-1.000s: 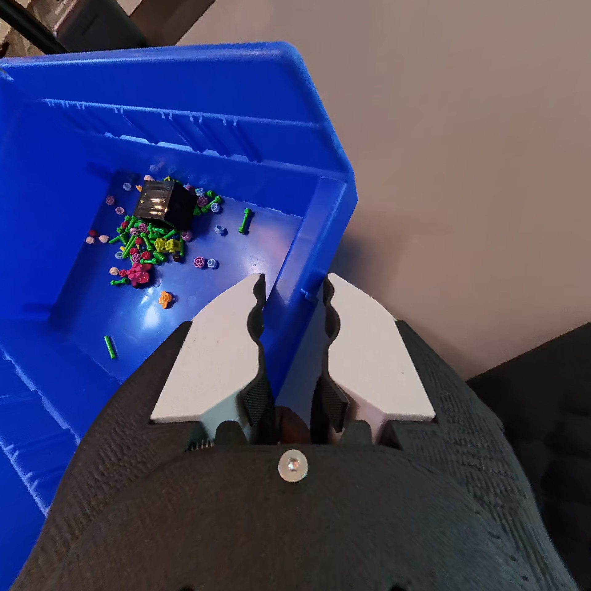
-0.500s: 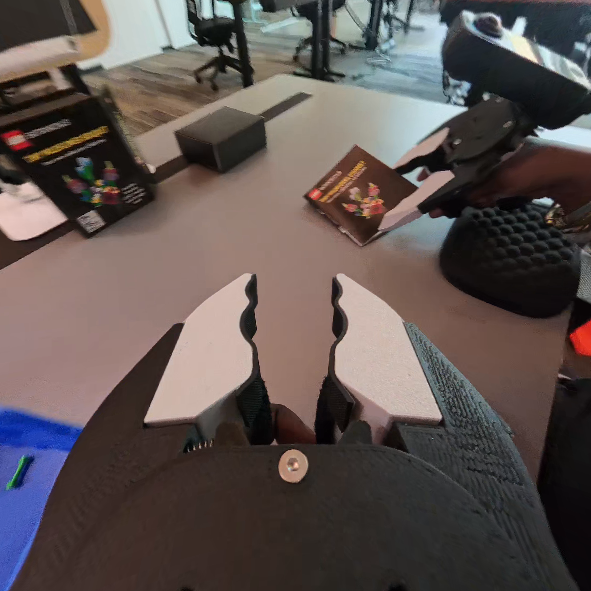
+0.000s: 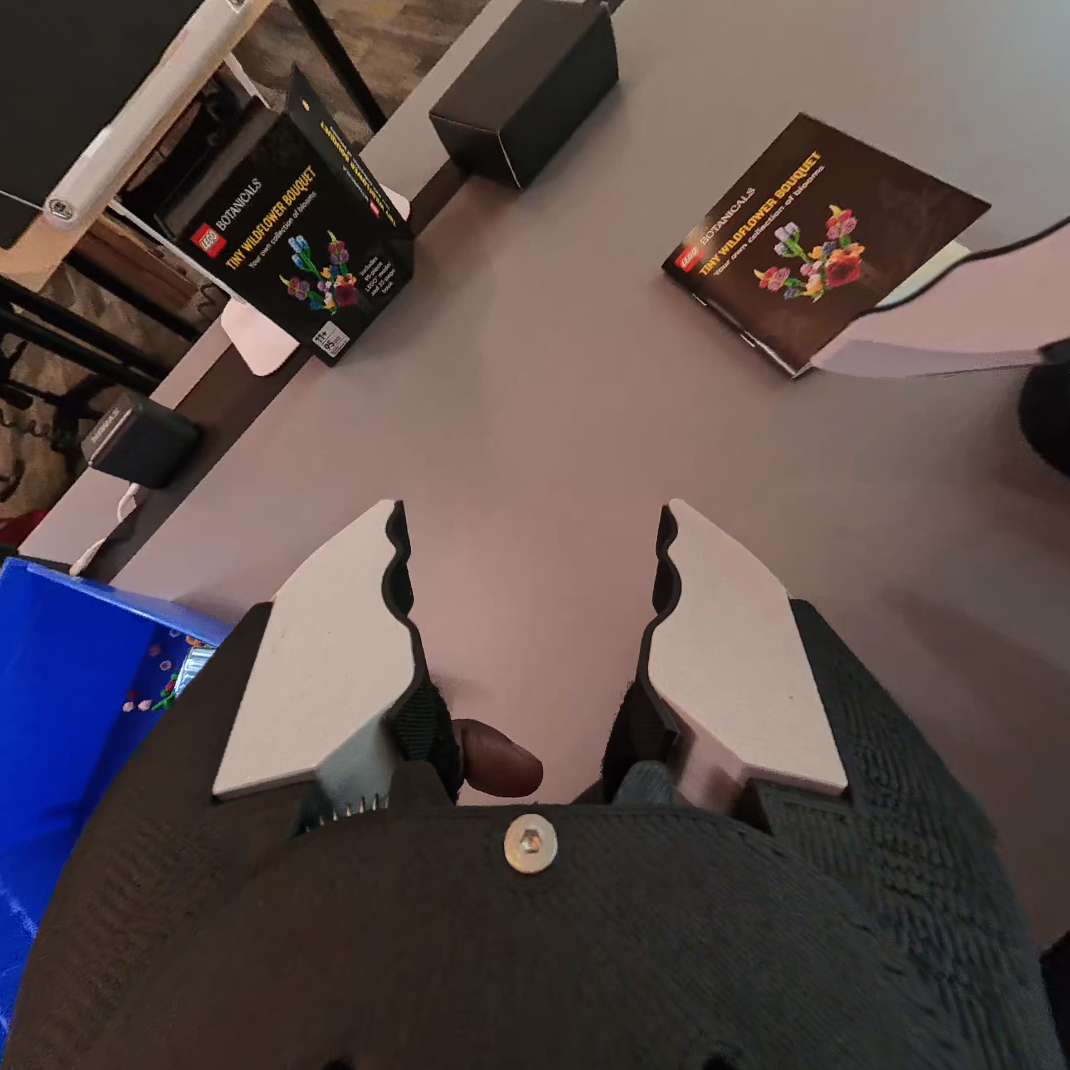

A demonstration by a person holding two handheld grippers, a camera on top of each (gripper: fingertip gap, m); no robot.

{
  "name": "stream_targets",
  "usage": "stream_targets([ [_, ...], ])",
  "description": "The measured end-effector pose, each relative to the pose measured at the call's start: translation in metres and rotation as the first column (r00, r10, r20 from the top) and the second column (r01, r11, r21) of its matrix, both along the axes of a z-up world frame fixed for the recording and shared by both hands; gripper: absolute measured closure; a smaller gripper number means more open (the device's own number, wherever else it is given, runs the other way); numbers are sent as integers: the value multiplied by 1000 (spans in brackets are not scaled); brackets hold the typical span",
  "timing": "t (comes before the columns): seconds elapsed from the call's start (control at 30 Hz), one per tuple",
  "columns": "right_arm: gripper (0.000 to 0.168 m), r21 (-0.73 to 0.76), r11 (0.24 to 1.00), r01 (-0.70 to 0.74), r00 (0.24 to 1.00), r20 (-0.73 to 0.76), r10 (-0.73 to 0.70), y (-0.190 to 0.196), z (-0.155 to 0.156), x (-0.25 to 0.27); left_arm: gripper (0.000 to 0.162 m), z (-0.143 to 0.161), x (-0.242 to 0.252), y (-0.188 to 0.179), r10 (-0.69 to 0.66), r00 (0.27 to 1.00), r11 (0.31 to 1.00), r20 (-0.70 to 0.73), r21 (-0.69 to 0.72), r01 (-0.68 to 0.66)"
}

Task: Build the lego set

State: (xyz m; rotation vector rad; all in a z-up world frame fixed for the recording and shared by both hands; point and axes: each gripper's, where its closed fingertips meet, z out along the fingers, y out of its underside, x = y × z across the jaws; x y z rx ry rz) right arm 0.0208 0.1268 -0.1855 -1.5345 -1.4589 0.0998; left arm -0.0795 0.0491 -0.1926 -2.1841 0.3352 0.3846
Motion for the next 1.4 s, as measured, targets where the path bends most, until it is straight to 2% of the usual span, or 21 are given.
stream_targets([
  [0.23,69,-139,990,19,1000,15,-17,11,-23,4,81,-11,6,-7,-48,987,999,154,-9,50],
  [0.43,65,-209,978,28,999,36,-21,19,-29,23,83,10,2,-10,-49,984,998,172,58,39],
  [0.53,64,-238,966,101,995,29,-97,39,-35,35,83,16,7,-9,-73,982,995,177,76,60],
  [0.73,63,-429,858,282,957,68,-280,87,-81,67,83,14,2,-11,-62,983,996,171,71,50],
  [1.0,77,-546,796,263,957,41,-288,78,-113,67,83,11,-5,-9,-40,984,997,173,66,29],
  [1.17,96,-547,799,250,957,13,-290,78,-111,62,83,2,-6,-1,-50,980,998,190,54,41],
  [1.33,133,-507,835,214,960,-47,-275,80,-96,57,83,-19,-8,2,-40,976,999,212,0,41],
  [1.4,140,-493,850,184,958,-103,-267,80,-86,54,83,-24,-6,2,-44,973,999,225,-6,47],
])
